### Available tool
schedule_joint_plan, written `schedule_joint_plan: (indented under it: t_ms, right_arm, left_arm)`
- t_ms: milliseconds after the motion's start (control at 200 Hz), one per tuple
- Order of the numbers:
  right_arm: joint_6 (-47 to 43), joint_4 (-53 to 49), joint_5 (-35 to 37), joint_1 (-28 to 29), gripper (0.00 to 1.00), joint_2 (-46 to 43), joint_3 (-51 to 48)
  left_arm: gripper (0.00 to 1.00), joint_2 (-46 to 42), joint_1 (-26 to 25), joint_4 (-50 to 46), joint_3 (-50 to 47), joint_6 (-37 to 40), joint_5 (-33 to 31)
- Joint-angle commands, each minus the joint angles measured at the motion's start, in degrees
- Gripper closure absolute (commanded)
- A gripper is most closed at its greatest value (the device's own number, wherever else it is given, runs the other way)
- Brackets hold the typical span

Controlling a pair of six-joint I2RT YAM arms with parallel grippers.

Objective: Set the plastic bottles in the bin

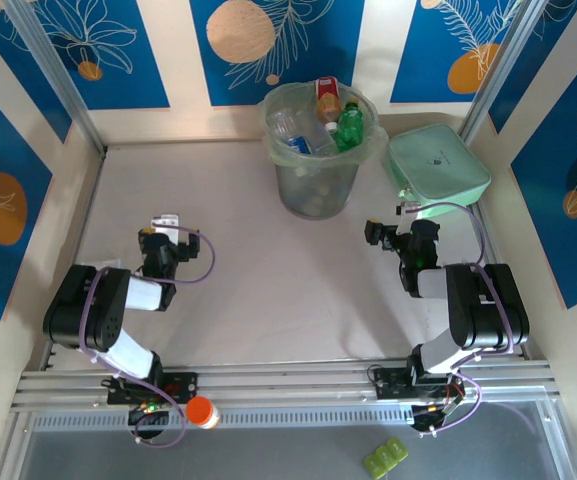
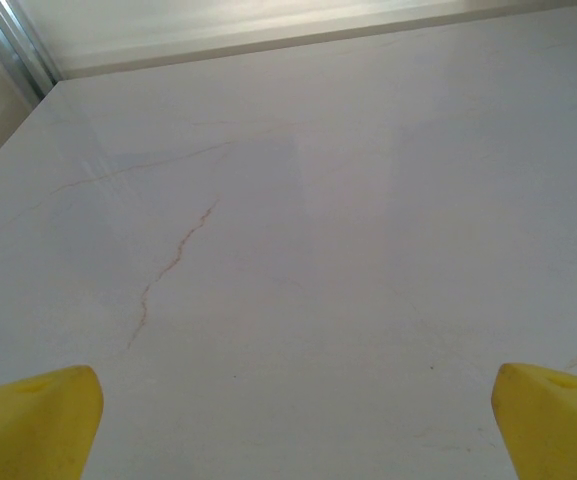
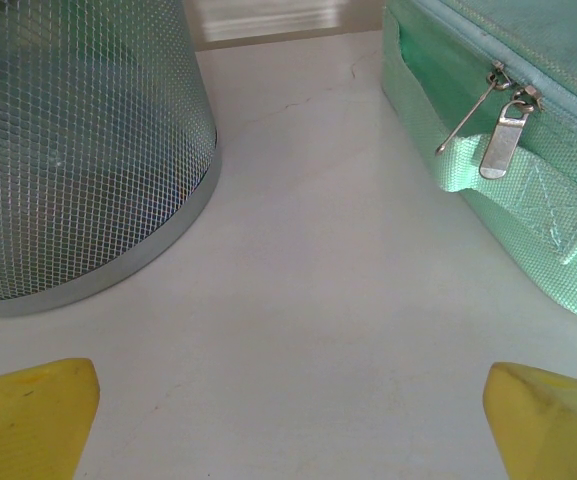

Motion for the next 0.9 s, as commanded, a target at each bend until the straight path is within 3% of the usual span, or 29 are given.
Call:
schedule_joint_plan:
  t_ms: [0, 890]
  right_arm:
    - [-0.9, 0.1, -0.3, 0.2, 0.01, -0.3, 0.3]
    - [-0.9, 0.1, -0.3, 0.2, 0.01, -0.4, 0.3]
  left_arm:
    - [0.01, -0.3, 0.3, 1.8, 0.5, -0.2, -0.4]
    - [0.01, 0.0, 0.2, 0.6, 1.2, -0.2, 0.0]
